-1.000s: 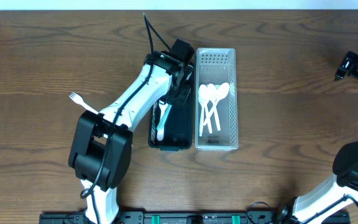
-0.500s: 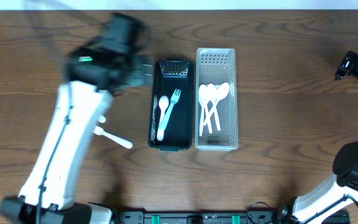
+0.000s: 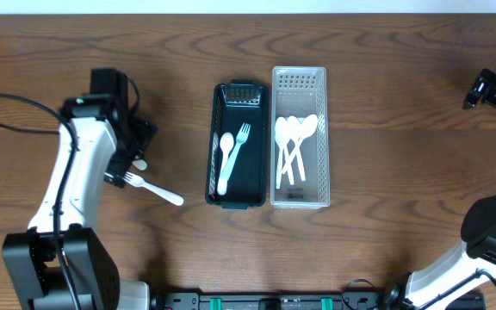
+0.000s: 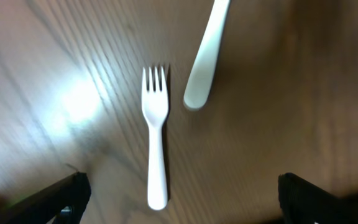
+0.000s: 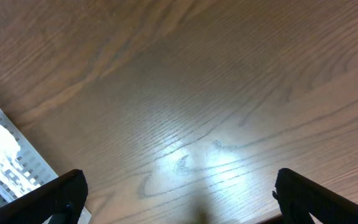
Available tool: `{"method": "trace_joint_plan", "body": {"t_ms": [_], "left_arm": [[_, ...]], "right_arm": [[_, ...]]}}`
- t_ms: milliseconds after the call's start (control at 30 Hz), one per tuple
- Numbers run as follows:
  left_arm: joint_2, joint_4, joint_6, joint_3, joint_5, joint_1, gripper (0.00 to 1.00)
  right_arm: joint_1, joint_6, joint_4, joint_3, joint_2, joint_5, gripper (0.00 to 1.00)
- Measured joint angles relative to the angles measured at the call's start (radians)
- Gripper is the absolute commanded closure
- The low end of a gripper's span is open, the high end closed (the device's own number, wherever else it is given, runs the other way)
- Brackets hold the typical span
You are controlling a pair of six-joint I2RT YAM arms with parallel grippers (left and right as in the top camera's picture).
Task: Pack container
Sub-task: 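Grasp a white fork on the left with the left gripper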
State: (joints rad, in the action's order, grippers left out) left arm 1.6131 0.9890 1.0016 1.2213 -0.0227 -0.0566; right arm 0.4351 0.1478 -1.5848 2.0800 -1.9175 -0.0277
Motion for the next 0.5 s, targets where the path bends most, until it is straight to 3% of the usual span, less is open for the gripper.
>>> {"method": "trace_joint_plan", "body": {"t_ms": [500], "left_arm": [[0.001,-0.302,0.019,-0.311,0.076,0.001,0.03]], "right_arm": [[0.000,0.000,0.000,0.000,0.000,-0.002,0.01]]}}
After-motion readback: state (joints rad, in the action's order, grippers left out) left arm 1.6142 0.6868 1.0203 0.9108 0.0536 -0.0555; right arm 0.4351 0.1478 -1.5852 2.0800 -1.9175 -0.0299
